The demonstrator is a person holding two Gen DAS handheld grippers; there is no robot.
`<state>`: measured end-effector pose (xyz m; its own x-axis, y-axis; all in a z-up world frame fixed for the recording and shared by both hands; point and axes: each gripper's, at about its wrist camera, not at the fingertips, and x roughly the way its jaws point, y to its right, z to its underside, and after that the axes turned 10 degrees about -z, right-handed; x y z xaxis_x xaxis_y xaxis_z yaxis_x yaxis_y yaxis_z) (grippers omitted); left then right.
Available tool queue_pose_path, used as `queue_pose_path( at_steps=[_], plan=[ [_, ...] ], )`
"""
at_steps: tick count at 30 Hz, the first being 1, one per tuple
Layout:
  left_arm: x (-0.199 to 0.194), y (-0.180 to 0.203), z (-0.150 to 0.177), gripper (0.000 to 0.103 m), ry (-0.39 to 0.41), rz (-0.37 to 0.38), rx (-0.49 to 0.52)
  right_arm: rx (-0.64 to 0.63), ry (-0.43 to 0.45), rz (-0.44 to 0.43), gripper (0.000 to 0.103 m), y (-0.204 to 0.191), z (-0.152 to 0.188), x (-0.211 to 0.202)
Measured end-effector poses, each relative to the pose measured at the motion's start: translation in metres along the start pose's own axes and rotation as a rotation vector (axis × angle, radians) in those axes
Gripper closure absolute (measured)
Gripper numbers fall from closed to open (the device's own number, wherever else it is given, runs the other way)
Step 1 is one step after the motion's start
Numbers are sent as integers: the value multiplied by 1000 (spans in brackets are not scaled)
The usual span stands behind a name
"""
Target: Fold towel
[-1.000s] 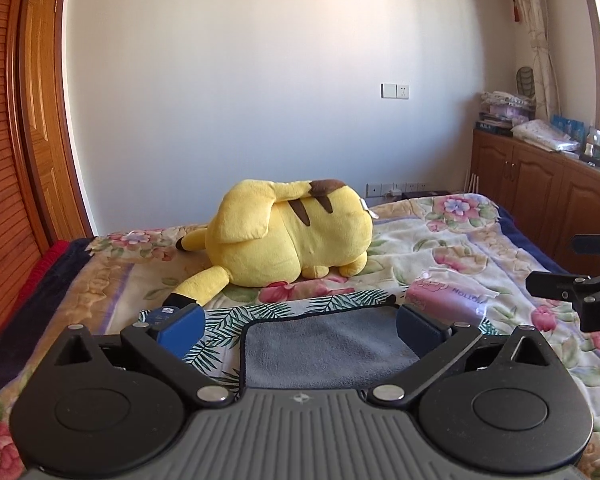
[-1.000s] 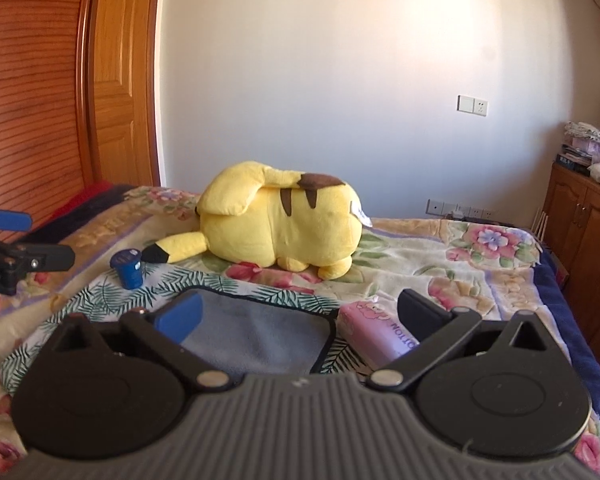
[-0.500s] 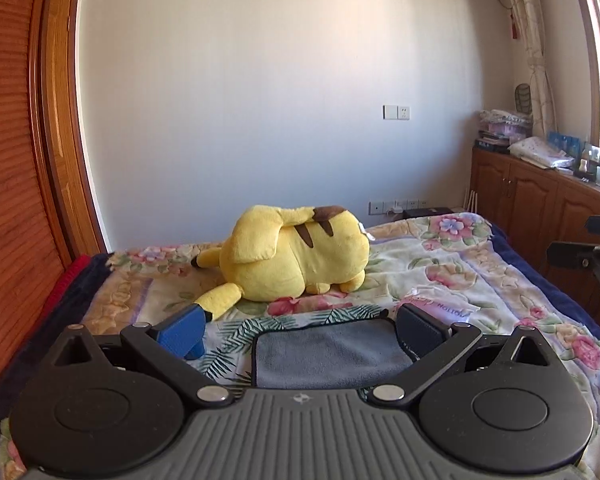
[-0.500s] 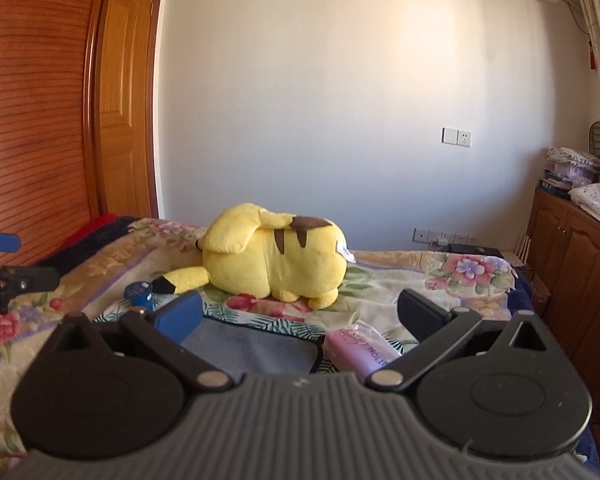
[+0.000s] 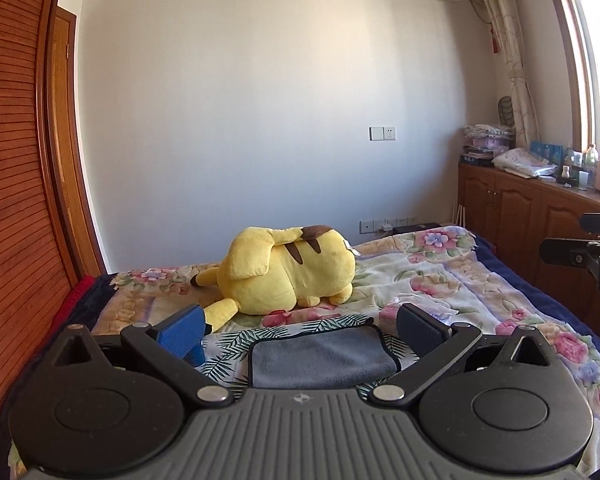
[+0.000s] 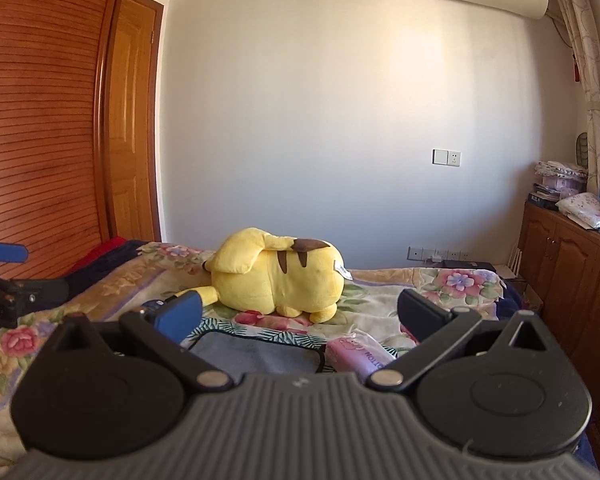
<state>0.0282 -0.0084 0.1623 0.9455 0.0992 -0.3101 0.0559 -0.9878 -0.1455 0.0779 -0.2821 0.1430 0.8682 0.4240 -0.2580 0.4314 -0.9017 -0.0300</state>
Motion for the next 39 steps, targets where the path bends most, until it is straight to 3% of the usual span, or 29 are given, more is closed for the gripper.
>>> queue_pose_path(
  at_steps=[20, 27, 39],
  plan=[
    [-49, 1, 77, 16, 8, -51, -34, 3, 16, -41, 0, -35, 61, -31],
    [-55, 13, 108, 16, -18, -41, -1, -19, 2, -29, 0, -47, 88, -34],
    [-45, 10, 150, 16, -55, -77, -8, 60, -7, -3, 0, -47, 123, -38]
  ],
)
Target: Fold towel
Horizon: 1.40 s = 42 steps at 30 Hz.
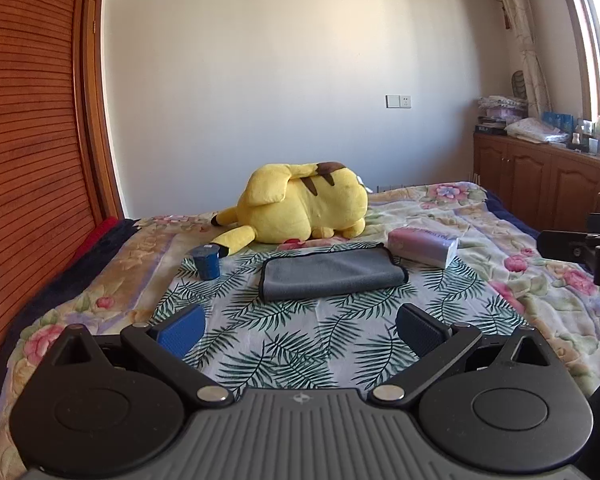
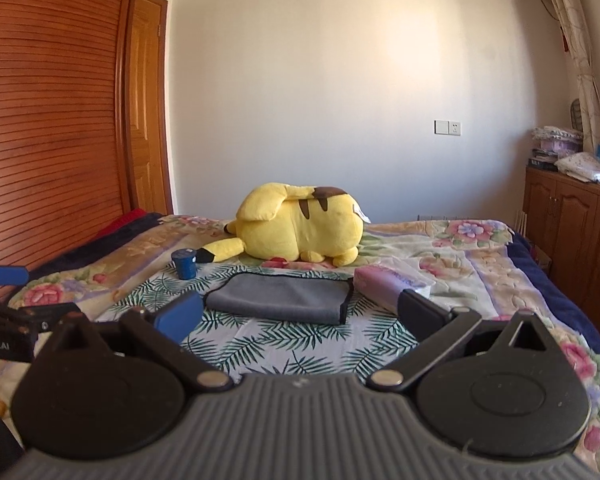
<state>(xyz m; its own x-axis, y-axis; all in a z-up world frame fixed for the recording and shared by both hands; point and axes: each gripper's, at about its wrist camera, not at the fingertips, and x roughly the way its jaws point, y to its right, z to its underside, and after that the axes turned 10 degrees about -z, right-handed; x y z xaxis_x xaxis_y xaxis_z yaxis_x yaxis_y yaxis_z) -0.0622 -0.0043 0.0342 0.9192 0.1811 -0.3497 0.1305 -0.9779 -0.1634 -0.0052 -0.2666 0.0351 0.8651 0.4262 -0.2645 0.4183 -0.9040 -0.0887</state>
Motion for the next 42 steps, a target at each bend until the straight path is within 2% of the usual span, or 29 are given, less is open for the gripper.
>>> queue_pose_path(
  at_steps=[9, 18, 35, 42],
  plan=[
    [13, -7, 19, 16, 1, -32, -41, 10, -47, 32, 0, 4, 29, 8],
    [17, -16, 23, 16, 19, -59, -76, 9, -46, 50, 0, 5, 36, 8],
    [2, -14, 26, 16, 104, -58, -48, 8, 39, 69, 0, 7, 35, -3],
    [1, -14, 25, 16, 109, -58, -52, 13, 49, 73, 0, 9, 37, -3]
  ],
)
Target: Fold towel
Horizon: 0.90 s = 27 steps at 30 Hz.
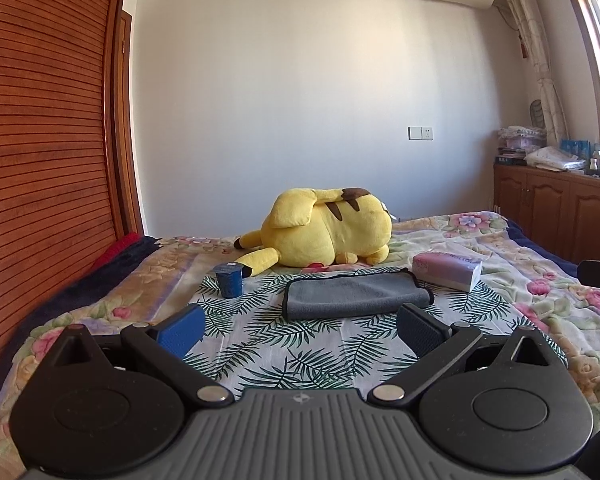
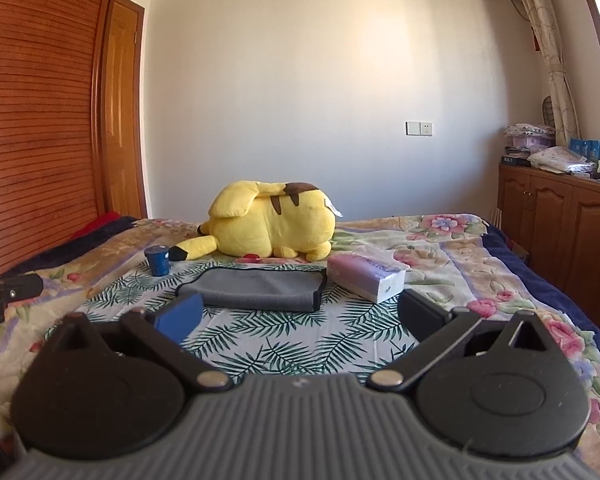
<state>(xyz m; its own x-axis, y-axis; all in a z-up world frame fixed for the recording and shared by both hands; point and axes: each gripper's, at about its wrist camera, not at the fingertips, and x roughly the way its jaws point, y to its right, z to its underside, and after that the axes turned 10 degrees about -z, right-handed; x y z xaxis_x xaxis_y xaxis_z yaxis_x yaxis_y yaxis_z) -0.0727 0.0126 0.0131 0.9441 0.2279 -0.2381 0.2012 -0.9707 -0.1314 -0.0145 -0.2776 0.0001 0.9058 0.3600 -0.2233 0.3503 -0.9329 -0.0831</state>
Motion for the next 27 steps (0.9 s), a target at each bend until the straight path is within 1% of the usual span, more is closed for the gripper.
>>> queue_pose_path(
  at_steps=[27],
  plan=[
    [1, -1, 0, 16, -3, -1, -4, -1, 0, 0, 0, 1, 0, 0]
  ],
)
